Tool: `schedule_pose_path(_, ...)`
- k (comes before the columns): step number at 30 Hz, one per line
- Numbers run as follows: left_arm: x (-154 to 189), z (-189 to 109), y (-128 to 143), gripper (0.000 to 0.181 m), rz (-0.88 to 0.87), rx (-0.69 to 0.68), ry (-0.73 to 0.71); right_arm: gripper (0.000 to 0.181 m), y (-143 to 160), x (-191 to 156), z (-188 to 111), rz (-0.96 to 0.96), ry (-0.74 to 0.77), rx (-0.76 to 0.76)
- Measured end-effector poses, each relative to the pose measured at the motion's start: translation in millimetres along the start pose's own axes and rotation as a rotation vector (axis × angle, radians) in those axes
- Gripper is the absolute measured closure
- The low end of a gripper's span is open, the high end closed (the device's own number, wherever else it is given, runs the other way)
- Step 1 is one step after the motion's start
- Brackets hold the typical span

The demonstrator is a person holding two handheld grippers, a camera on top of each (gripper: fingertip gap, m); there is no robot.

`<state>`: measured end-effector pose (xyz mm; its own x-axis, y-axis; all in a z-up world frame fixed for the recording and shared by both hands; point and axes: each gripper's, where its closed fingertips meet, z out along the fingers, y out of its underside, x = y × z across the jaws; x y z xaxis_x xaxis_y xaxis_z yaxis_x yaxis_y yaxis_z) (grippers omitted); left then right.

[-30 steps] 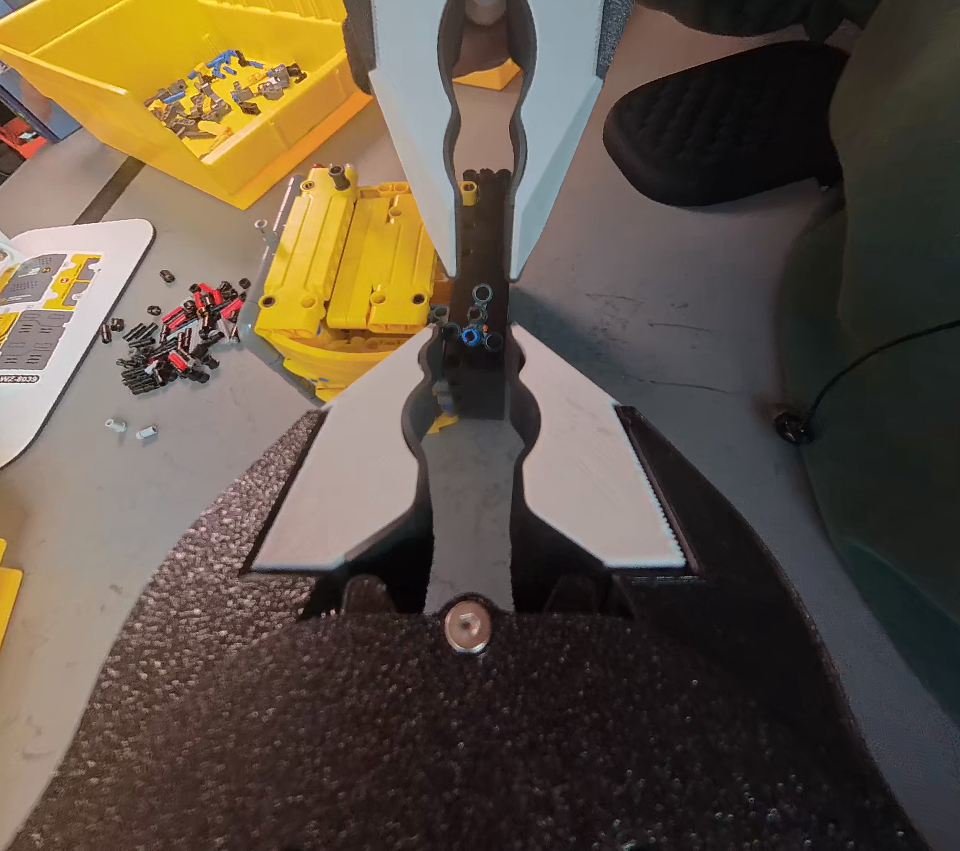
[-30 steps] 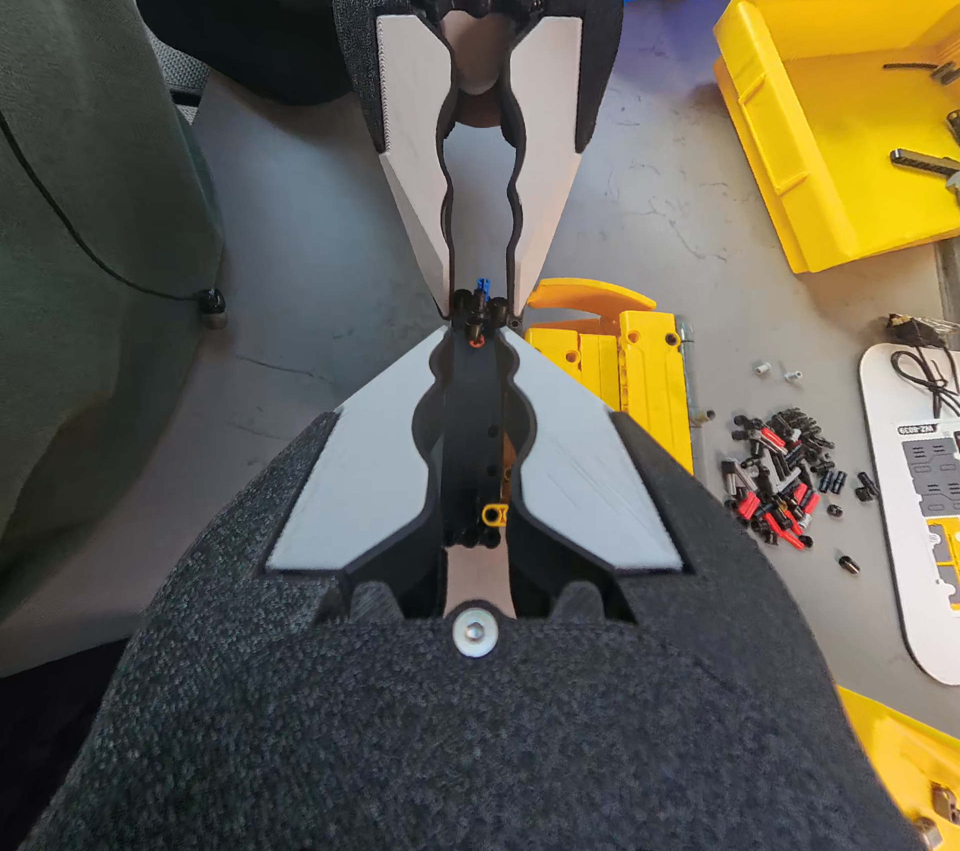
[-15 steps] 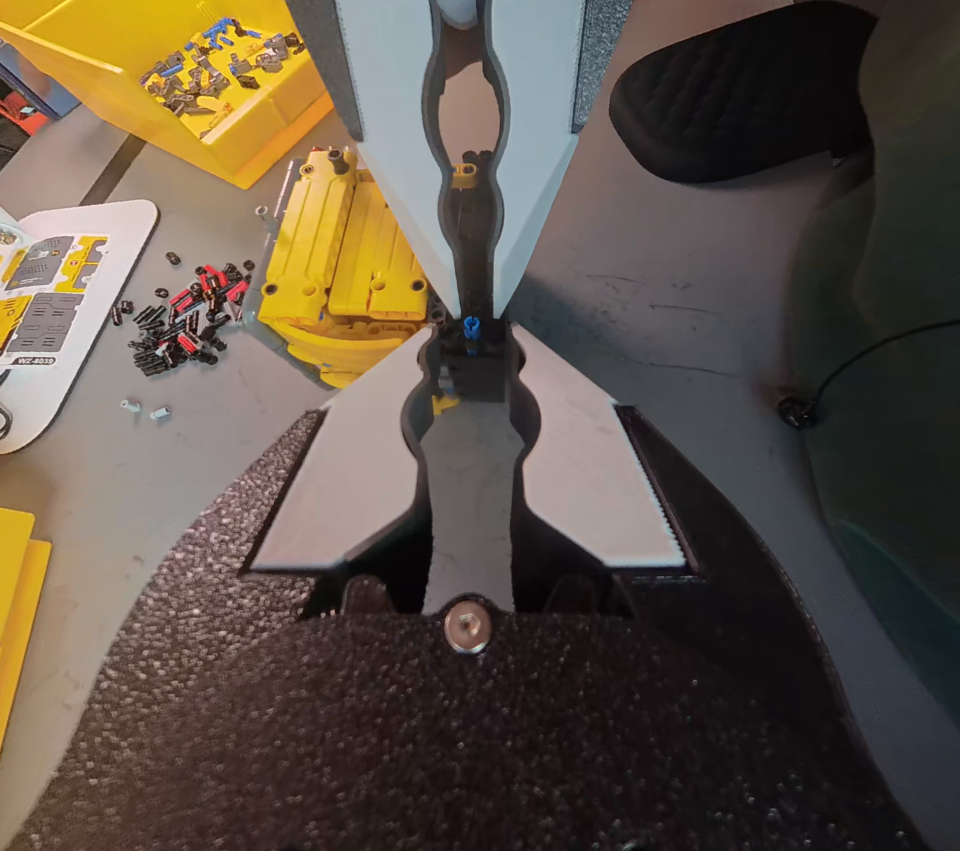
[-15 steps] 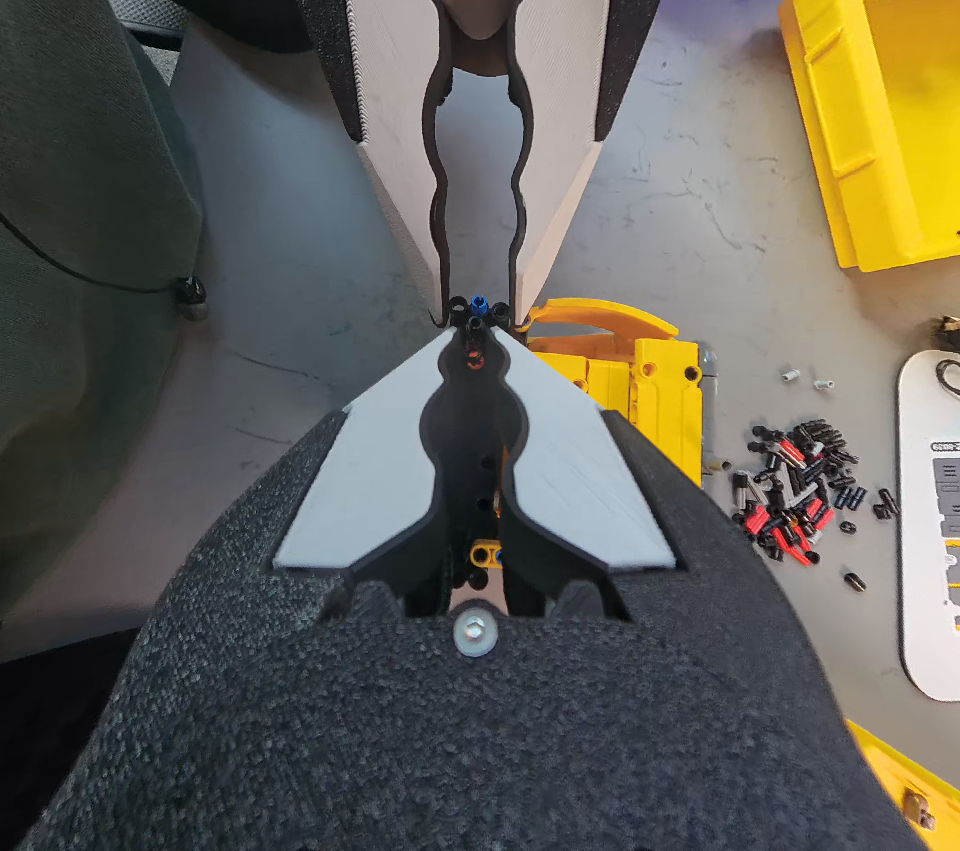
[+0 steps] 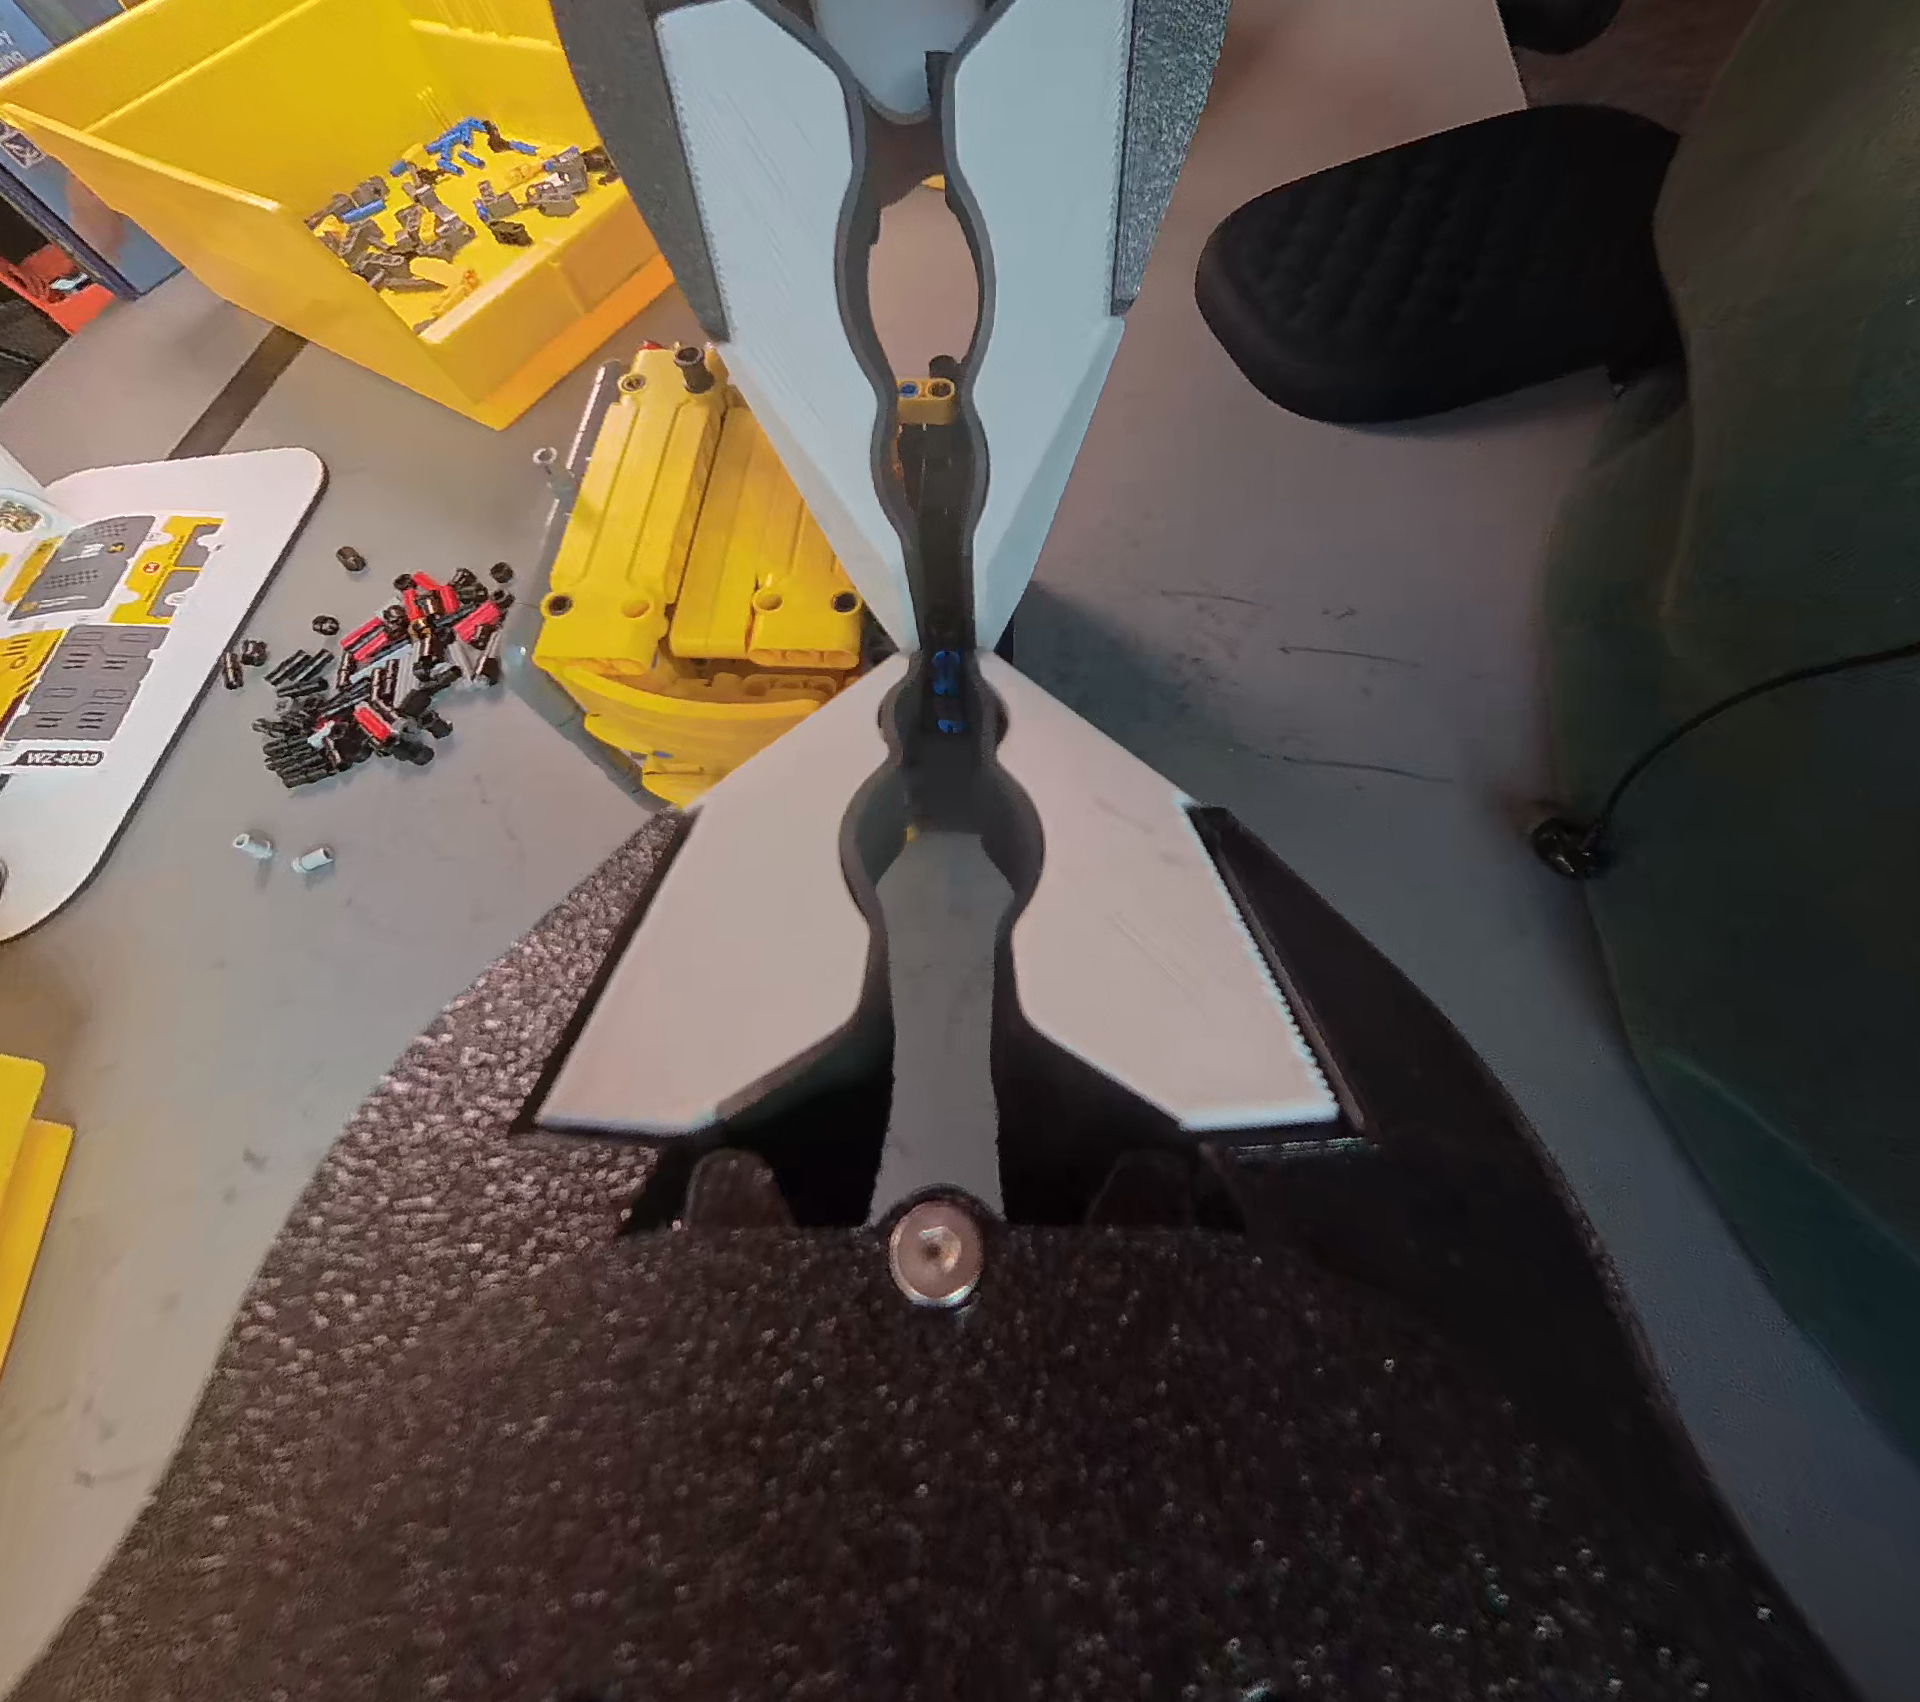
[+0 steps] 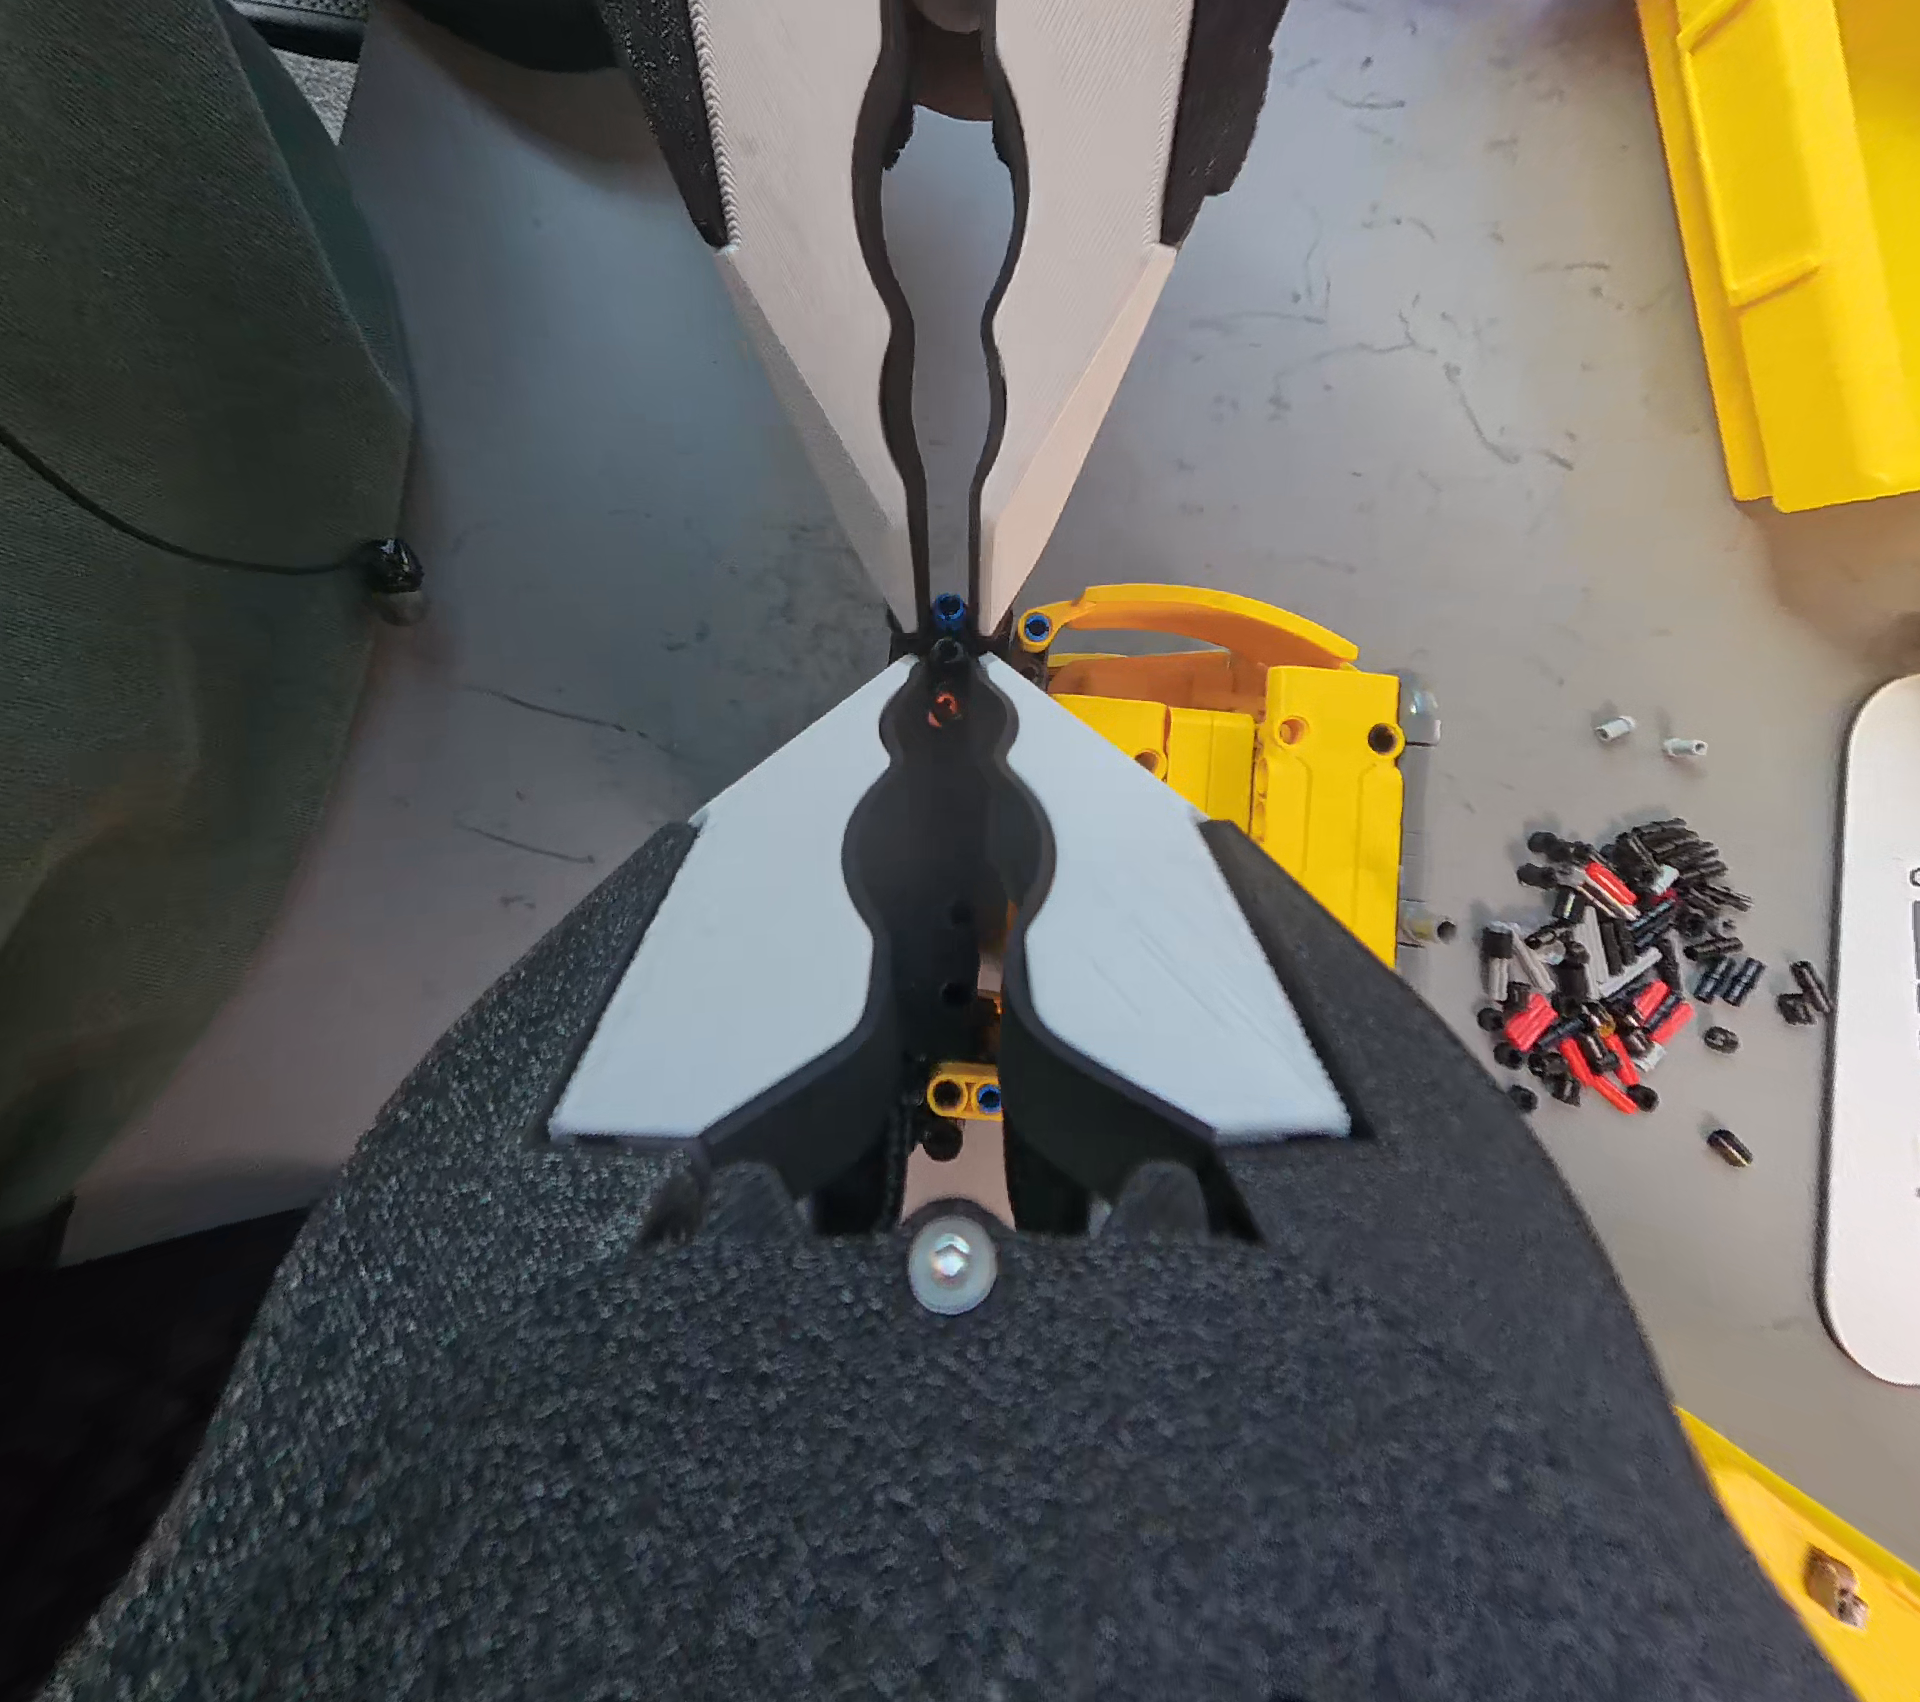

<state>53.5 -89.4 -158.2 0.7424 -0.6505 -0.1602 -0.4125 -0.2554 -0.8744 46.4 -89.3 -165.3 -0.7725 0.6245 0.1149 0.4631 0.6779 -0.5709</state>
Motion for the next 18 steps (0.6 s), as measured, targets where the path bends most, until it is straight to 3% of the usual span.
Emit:
schedule_pose_path(3, 1.8, -0.5, 1.1, 0.176, -0.001, -0.005, 0.012, 0.176, -0.1, -2.6, 1.7, 0.044, -0.008, 0.005)
schedule_pose_path(7, 1.4, -4.7, 0.8, 0.16, 0.008, -0.006, 0.015, 0.175, 0.9, 0.8, 1.1, 0.09, 0.017, 0.006)
schedule_pose_path(18, -3.4, -2.6, 2.4, 0.17, -0.012, -0.008, -0.013, 0.175, 2.5, -0.6, 3.2, 0.111, 0.029, -0.016)
